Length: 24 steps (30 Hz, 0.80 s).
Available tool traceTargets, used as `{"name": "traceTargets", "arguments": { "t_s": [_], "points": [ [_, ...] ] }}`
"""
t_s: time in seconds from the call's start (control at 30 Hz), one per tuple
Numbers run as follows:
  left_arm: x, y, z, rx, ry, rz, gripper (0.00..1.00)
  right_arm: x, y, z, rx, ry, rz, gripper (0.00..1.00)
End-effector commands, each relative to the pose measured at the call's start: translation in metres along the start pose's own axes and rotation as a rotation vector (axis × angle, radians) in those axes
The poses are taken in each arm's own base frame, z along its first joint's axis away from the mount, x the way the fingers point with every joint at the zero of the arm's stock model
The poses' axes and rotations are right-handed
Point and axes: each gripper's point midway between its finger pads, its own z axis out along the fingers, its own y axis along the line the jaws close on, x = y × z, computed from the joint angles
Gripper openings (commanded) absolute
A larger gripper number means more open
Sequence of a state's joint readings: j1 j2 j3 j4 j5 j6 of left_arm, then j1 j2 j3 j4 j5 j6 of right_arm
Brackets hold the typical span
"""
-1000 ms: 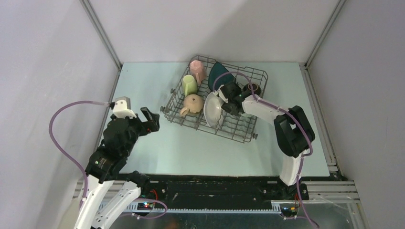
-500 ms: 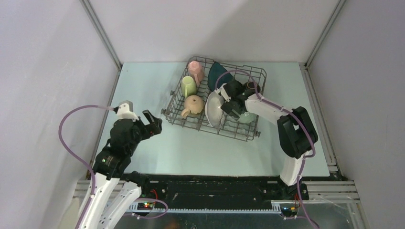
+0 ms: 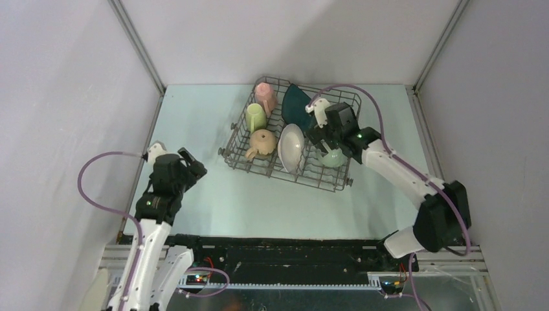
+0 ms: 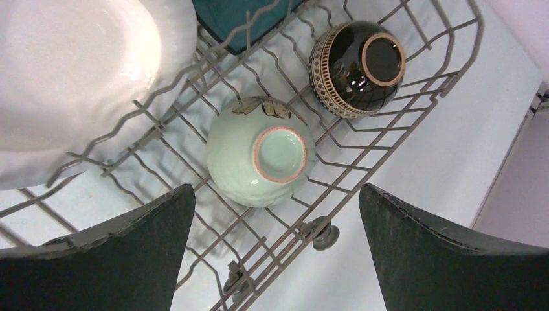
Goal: Load the mixed dishes into the dish rack
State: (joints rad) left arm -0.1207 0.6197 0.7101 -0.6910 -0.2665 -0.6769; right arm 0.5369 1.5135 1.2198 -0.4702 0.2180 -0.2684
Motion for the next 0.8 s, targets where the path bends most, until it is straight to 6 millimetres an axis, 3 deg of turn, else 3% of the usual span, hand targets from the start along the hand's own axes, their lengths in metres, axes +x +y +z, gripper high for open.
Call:
{"name": "traceTargets", "arguments": {
  "t_s": [0.0, 0.2, 0.37, 0.6, 0.77],
  "points": [
    [-0.004, 0.035, 0.02, -0.175, 0.011, -0.129, 0.88, -0.036, 0.0, -0.033, -0.009, -0.204, 0.09, 1.0],
    [-0.012, 0.056, 0.044, -0.279, 0.048, -0.224, 0.87, -0.048, 0.01, -0.068, -0.087, -0.372, 0.144, 1.0],
    [-0.022, 0.069, 0.071, -0.429, 0.134, -0.19, 0.8, -0.042, -0.002, -0.066, -0.039, -0.396, 0.178, 0.98],
    [0.009, 0.081, 0.1, -0.518, 0.307, -0.155, 0.74, -0.037, -0.009, -0.066, -0.006, -0.397, 0.187, 0.97],
    [0.019, 0.095, 0.11, -0.585, 0.364, -0.11, 0.7, -0.034, -0.015, -0.071, 0.013, -0.412, 0.203, 0.97]
  ]
}}
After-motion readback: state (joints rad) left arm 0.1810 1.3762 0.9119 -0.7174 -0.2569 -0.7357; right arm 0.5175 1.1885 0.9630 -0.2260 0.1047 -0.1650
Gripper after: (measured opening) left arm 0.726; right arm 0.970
